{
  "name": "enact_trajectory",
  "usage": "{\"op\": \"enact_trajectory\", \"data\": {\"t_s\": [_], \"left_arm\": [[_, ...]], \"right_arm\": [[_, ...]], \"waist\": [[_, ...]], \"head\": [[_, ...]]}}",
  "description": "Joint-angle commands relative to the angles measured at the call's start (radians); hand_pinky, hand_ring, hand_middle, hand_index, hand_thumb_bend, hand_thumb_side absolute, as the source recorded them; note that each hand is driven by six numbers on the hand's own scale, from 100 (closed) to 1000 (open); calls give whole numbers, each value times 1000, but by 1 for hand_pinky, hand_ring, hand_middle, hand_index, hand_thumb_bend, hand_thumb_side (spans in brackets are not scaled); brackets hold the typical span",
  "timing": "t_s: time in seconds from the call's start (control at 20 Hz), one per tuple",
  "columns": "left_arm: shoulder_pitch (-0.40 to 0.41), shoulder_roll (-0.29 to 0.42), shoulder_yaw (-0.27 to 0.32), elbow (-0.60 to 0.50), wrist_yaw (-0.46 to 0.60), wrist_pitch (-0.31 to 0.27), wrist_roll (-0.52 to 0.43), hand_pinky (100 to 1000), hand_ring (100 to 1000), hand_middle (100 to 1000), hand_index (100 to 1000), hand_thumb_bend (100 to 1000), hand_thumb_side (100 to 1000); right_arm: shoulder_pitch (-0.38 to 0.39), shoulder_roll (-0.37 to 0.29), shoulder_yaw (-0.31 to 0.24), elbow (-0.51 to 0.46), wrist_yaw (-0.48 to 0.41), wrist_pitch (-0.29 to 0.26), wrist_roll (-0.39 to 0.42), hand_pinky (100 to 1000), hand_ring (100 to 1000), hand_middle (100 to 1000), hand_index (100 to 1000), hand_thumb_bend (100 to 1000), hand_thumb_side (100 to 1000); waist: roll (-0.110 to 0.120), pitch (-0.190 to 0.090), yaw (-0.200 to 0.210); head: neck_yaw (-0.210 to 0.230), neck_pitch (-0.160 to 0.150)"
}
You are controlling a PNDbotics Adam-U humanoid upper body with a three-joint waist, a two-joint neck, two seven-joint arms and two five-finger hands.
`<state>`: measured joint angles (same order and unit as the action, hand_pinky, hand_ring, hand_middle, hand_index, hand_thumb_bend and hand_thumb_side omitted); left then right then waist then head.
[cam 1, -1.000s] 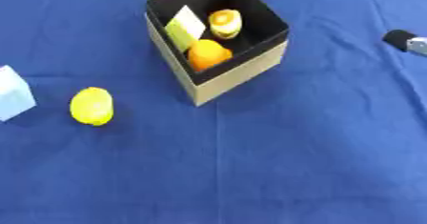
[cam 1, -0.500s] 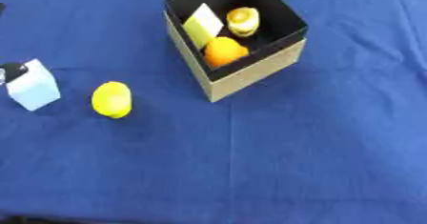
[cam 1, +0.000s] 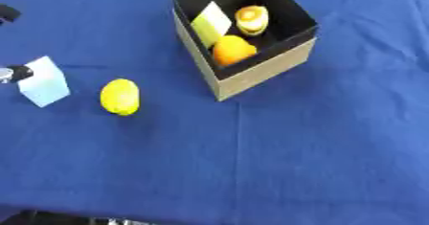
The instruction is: Pick up objects on the table and place them in the box.
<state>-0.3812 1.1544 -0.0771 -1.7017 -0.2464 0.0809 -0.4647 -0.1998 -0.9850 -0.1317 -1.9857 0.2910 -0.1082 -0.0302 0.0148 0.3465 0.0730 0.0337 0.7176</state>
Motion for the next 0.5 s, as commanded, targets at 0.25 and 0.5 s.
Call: {"op": "enact_trajectory", "data": {"t_s": [0.25,0.5], "left_arm": [[-67,36,-33,85,-27,-28,-114,892,854,817,906,583,387],[-92,18,-55,144,-67,-30,-131,890,851,813,904,591,386]], "right_arm": [[-6,1,-22,-14,-8,24,-39,807,800,721,772,321,220],[-11,8,-23,-14,-8,23,-49,805,796,716,769,315,222]], "waist": [[6,-9,-4],[3,-2,-7]], "head": [[1,-16],[4,-22]]}}
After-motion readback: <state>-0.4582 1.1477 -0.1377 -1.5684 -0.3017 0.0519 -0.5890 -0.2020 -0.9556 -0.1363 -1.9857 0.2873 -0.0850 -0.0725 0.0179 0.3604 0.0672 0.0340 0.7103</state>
